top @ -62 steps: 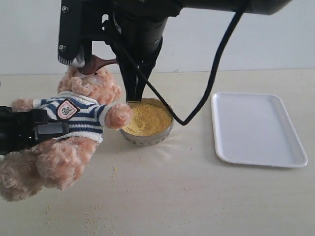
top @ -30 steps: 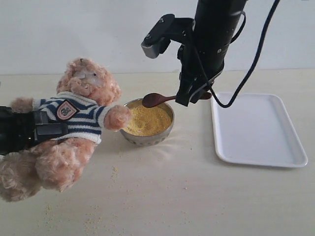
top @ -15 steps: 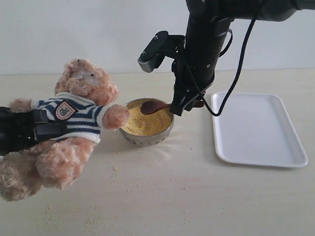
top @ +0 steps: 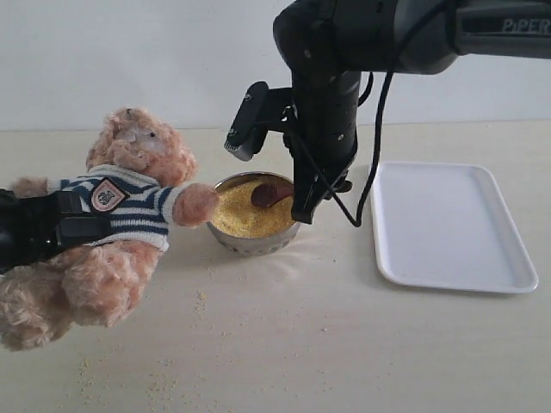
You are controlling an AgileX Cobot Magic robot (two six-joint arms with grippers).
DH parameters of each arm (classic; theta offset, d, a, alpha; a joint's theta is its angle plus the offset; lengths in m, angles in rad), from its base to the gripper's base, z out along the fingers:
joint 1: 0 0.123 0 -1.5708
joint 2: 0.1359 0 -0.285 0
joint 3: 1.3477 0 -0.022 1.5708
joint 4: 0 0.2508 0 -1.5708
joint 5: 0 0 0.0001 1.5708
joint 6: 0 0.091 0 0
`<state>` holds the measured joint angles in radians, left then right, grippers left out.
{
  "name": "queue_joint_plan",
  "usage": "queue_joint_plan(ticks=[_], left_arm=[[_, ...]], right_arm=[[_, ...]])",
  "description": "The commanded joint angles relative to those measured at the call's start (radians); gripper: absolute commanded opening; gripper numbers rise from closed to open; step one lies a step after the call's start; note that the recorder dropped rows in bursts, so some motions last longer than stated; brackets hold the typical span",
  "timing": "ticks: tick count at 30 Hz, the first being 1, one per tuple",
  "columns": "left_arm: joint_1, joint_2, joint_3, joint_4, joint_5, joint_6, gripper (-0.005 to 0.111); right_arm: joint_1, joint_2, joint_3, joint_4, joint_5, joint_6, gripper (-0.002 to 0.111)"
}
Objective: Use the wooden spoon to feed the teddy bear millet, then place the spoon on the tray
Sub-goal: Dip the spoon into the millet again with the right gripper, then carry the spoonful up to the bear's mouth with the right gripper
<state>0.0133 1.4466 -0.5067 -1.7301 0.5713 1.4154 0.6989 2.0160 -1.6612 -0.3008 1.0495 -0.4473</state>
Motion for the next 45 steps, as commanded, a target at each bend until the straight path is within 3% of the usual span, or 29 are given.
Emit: queue_joint_plan(ticks=[1,29,39,45], left_arm=[[0.002,-0.009,-0.005,-0.014,0.008,-0.013,0.005],[0.002,-0.009,-0.005,-0.014,0.008,-0.013,0.005],[0.002,-0.009,-0.005,-0.014,0.008,-0.010,0.005],[0.002,-0.009,-0.005,-0.014,0.001,-0.010,0.005]], right_arm=[[0.025,0.017,-0.003,-0.024,-0.006,0.007,0.000],[0.030,-0.057,-0.003,0.086,-0.033,0.080,0.000],[0.028,-0.089,-0.003,0.123,0.076,0.084,0.000],[-0.064,-0.112,-0.003,0.207,0.106,0.039,0.000]])
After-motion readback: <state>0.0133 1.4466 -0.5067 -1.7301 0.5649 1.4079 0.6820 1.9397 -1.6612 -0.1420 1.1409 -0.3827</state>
